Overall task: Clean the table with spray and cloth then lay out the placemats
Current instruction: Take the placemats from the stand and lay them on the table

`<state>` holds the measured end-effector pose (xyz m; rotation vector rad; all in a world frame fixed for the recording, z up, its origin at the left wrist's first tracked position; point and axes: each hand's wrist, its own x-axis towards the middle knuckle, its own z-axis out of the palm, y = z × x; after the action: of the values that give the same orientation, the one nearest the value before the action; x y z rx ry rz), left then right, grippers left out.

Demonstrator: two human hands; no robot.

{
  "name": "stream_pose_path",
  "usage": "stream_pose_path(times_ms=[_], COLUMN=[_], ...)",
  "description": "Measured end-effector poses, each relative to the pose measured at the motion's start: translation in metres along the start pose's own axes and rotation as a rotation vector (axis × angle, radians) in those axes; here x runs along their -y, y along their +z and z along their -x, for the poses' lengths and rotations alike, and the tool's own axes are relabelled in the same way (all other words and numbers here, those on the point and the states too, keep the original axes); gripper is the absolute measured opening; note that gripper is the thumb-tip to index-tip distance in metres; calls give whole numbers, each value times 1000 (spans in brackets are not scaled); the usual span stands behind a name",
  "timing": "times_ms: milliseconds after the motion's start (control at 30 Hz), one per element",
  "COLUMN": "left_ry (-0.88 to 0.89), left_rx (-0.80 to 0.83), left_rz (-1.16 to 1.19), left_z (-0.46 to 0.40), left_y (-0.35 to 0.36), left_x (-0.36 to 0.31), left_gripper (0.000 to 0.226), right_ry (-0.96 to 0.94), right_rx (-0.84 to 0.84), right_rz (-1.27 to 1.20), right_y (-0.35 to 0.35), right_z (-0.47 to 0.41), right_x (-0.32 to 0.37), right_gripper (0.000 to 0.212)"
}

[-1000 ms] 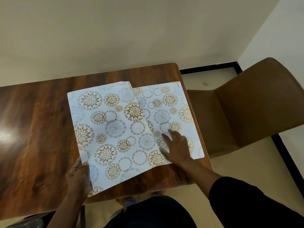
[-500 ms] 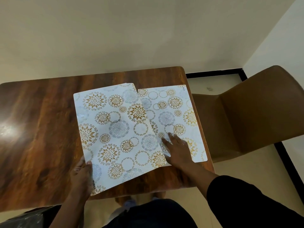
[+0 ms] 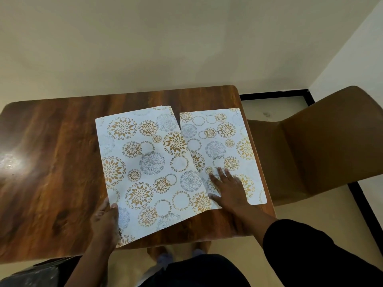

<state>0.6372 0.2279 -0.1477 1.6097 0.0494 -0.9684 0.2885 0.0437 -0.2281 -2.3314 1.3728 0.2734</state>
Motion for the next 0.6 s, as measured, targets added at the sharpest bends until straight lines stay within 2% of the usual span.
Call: stream_pose_path(times_ms=[233, 400, 600], left_ry=[15, -14, -41], left_rx=[8, 19, 57], left_rz=[19, 7, 4], left_z=[-6, -9, -14], left_y=[-3, 3, 12], left_x=[0, 0, 4], left_gripper=[42, 41, 45], right_ry=[-23, -31, -17], right_rx=[-74, -17, 29], right_rz=[9, 81, 90], right_y=[19, 22, 21], right_z=[35, 54, 51], right_x=[1, -11, -10], right_gripper=[97, 116, 118])
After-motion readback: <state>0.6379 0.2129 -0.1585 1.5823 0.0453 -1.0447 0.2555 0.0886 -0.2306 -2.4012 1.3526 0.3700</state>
